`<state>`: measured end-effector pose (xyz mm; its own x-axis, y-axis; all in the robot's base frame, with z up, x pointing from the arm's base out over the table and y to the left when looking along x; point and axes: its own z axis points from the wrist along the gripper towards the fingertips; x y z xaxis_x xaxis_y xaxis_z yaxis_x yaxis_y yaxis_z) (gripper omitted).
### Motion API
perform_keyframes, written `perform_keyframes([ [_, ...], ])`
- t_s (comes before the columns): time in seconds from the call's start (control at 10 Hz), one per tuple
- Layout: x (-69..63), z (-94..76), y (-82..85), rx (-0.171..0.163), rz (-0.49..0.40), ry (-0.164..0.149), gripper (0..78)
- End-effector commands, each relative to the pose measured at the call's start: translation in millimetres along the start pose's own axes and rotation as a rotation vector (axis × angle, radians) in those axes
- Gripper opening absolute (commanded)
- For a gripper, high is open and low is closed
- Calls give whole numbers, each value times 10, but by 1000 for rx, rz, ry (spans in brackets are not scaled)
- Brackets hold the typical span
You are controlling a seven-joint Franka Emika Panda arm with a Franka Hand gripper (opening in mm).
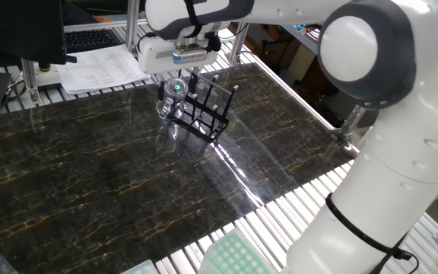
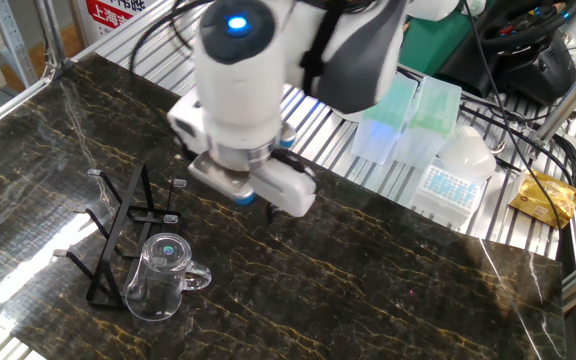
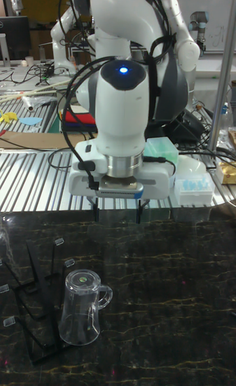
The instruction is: Put the cup on the cup rack
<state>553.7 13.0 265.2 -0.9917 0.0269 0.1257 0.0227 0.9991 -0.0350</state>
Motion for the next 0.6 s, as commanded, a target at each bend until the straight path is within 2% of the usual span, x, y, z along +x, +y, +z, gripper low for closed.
perform_keyframes([
  [0.1,24,-148,15,-2,-8,-1,774],
  [0.3,84,-286,16,-4,-6,-1,774],
  [0.6,110,-302,-11,-11,-19,-6,774],
])
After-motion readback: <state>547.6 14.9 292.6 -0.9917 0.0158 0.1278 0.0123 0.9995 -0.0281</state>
